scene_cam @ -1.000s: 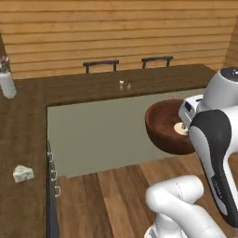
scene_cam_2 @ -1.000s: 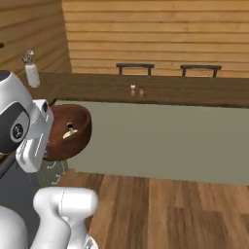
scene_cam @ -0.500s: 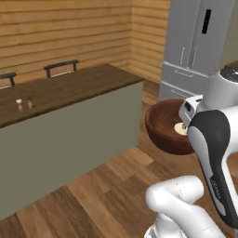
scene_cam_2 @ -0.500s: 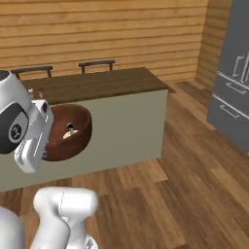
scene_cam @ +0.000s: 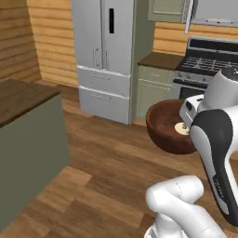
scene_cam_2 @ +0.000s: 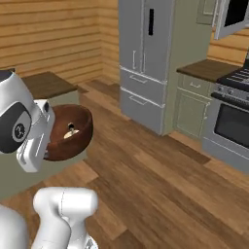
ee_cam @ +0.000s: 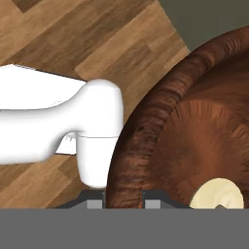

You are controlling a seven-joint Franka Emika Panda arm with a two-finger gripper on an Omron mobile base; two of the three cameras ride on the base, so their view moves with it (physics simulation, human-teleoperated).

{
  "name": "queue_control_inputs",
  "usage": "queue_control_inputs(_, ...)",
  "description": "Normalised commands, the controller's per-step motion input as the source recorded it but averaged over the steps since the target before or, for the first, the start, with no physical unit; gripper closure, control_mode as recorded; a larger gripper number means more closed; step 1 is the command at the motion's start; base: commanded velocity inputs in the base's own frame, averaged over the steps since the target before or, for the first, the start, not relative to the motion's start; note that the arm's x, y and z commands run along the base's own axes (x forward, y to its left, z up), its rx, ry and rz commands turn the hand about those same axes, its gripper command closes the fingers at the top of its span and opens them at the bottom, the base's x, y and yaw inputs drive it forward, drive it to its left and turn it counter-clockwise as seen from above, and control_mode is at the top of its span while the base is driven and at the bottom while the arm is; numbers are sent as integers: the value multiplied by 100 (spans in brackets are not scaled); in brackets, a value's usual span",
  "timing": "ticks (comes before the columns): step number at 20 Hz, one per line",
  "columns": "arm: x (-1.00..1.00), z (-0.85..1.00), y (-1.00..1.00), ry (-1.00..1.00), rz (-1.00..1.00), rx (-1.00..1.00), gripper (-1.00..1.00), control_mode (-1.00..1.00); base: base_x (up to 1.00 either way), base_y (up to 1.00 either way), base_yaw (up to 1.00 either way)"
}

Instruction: Pick the mushroom from the sink and place it in the bowl. Then pick the bowl and place it in the microwave. Then close the microwave door and press the start button.

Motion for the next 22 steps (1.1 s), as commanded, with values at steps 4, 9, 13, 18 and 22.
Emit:
queue_control_inputs(4,0,0,0,0,0,0,100,100,15,-19,-77)
queue_control_inputs(9,0,0,0,0,0,0,100,100,42,-9,-71)
queue_control_inputs(13,0,0,0,0,0,0,100,100,100,14,-41)
queue_control_inputs(18,0,0,0,0,0,0,100,100,100,40,-32)
queue_control_inputs(22,0,0,0,0,0,0,100,100,100,35,-20)
